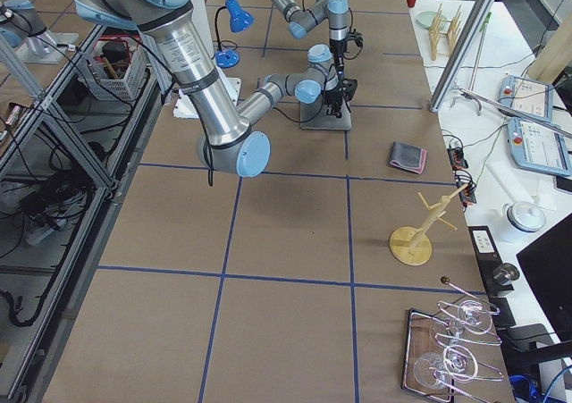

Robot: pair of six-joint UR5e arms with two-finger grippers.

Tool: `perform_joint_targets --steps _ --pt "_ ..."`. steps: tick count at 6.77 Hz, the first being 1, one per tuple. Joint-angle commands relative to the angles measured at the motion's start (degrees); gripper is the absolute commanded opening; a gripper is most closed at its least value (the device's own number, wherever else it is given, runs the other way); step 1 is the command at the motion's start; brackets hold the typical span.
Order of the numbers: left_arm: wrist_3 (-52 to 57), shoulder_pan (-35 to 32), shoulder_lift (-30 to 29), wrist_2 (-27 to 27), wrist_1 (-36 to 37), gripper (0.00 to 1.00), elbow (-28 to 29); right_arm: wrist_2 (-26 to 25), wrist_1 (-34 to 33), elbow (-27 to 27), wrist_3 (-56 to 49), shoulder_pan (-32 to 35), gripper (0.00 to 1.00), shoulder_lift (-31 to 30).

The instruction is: Close laptop

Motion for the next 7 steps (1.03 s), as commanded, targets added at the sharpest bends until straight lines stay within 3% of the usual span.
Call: perform_joint_targets --steps 1,2,3,4,6,7 --pt "1.14 -1.47 -0.02 -1.12 2.53 0.99 -0.51 9.85 -4.42 1.80 -5.57 5.28 1.00 0.06" --pt "5.93 -4.70 0.07 -6.61 8.04 1.00 -1.30 13.44 -11.07 3.81 -14.76 8.96 1.00 -0.47" --pt "13.72 -7.69 2.51 -8.32 14.96 1.00 -5.05 18.69 -14.53 4.96 -23.03 13.61 1.00 -2.65" --pt "24.07 -10.59 6.10 -8.34 22.69 1.00 -9.96 20.22 -15.00 7.50 -31.64 17.48 1.00 -7.72" --pt "43.23 -17.61 16.53 -8.60 27.07 1.00 -17.71 25.06 -15.53 8.84 -50.72 25.92 1.00 -16.25" --pt "52.47 -22.87 21.38 -11.65 26.99 1.00 -18.53 26.90 -15.53 8.84 -60.28 30.39 1.00 -20.12"
